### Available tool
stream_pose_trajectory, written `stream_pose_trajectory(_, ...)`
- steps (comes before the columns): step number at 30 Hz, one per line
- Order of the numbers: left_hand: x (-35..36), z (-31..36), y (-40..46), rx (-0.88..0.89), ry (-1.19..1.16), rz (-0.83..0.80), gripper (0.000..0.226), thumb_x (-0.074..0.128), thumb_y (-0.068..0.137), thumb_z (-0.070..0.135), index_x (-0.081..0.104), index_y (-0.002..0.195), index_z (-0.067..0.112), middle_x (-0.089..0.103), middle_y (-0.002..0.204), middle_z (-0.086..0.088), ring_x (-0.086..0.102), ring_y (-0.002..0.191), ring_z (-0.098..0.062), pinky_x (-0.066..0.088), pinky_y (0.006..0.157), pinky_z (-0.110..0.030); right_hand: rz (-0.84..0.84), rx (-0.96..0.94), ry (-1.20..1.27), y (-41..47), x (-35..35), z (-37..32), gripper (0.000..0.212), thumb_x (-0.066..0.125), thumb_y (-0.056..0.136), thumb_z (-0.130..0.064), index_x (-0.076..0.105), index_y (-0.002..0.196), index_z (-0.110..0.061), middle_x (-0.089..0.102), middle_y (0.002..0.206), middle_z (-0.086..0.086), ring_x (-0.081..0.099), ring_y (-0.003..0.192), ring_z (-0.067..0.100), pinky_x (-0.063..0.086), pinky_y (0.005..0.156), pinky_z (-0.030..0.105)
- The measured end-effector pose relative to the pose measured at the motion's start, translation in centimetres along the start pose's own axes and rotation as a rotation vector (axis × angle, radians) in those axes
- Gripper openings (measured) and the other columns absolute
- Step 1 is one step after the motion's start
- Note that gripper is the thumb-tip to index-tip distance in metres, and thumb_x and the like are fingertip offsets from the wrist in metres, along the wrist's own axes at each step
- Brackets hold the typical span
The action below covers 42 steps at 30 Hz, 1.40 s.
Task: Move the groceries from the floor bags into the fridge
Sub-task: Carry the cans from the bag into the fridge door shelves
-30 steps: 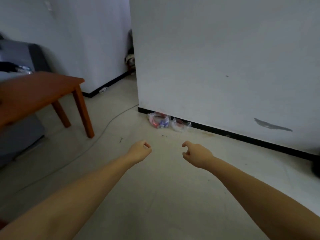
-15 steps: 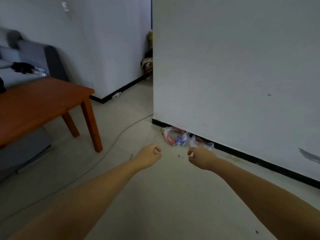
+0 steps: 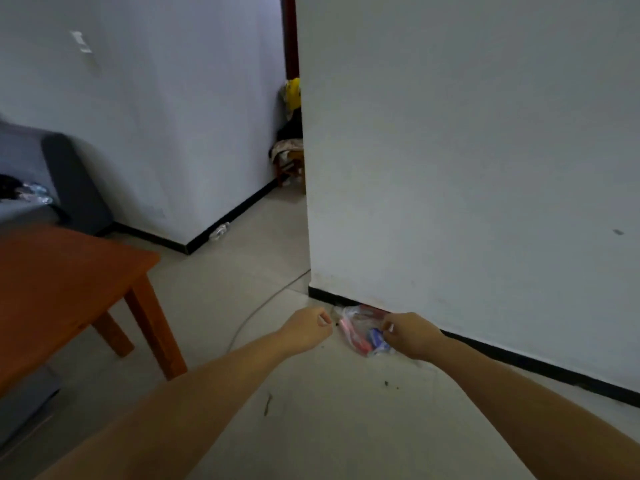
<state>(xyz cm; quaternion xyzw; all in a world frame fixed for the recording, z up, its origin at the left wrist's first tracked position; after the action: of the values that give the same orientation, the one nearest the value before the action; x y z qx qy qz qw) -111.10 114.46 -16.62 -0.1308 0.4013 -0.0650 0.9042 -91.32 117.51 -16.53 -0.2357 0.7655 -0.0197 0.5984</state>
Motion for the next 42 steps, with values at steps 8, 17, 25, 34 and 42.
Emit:
stream_pose_trajectory(8,-2.4,2.3,16.9,0.071,0.040,-0.149,0.024,0.053,0.090,0.017,0.060,0.110,0.007,0.063,0.106,-0.013,0.055,0.088,-0.017,0.042,0.062,-0.023,-0.025,0.164,0.106,12.3,-2.4,4.3,0.023,0.042,0.094,-0.022,0.061,0.098,-0.010,0.066,0.114,0.013,0.060,0.104,0.030,0.047,0.085,0.035)
stream_pose_trajectory(17,0.3,5.6,36.0,0.097,0.010,-0.260,0.019,0.054,0.091,0.019,0.062,0.105,0.010,0.065,0.101,-0.009,0.057,0.083,-0.017,0.051,0.079,-0.030,-0.040,0.213,0.118,29.1,-6.2,13.9,0.028,0.044,0.095,-0.027,0.061,0.114,-0.014,0.063,0.120,0.009,0.059,0.108,0.025,0.048,0.089,0.033)
stream_pose_trajectory(25,8.2,-1.2,49.0,-0.019,0.017,-0.429,0.011,0.048,0.096,0.017,0.056,0.089,0.015,0.051,0.078,0.002,0.047,0.068,-0.007,0.040,0.064,-0.016,-0.174,0.279,0.176,41.5,2.1,21.8,0.025,0.039,0.096,-0.025,0.060,0.105,-0.013,0.065,0.110,0.012,0.061,0.099,0.027,0.048,0.083,0.034)
stream_pose_trajectory(34,31.9,-18.4,66.7,0.038,0.136,-0.649,0.026,0.052,0.094,0.023,0.049,0.069,0.026,0.049,0.069,0.011,0.049,0.066,-0.003,0.043,0.065,-0.011,-0.236,0.398,0.296,56.3,29.7,33.1,0.028,0.038,0.098,-0.026,0.061,0.112,-0.017,0.065,0.106,0.005,0.063,0.093,0.017,0.052,0.086,0.030)
stream_pose_trajectory(42,49.8,-26.6,81.6,0.545,0.510,-0.623,0.019,0.048,0.092,0.013,0.064,0.102,0.011,0.062,0.110,-0.010,0.059,0.098,-0.026,0.042,0.078,-0.031,-0.120,0.097,-0.049,71.1,45.0,42.7,0.041,0.050,0.090,-0.010,0.051,0.130,-0.020,0.047,0.134,0.002,0.047,0.122,0.021,0.045,0.088,0.033)
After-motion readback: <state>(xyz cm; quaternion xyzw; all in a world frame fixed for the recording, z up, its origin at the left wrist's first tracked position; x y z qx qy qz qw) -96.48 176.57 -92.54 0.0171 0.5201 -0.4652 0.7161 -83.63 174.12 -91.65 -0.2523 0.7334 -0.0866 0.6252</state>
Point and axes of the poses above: each hand's wrist, its own y-axis towards the middle knuckle, its own x-axis out of the palm, z = x × y, the point moved 4 cm from there along y, towards the middle knuckle
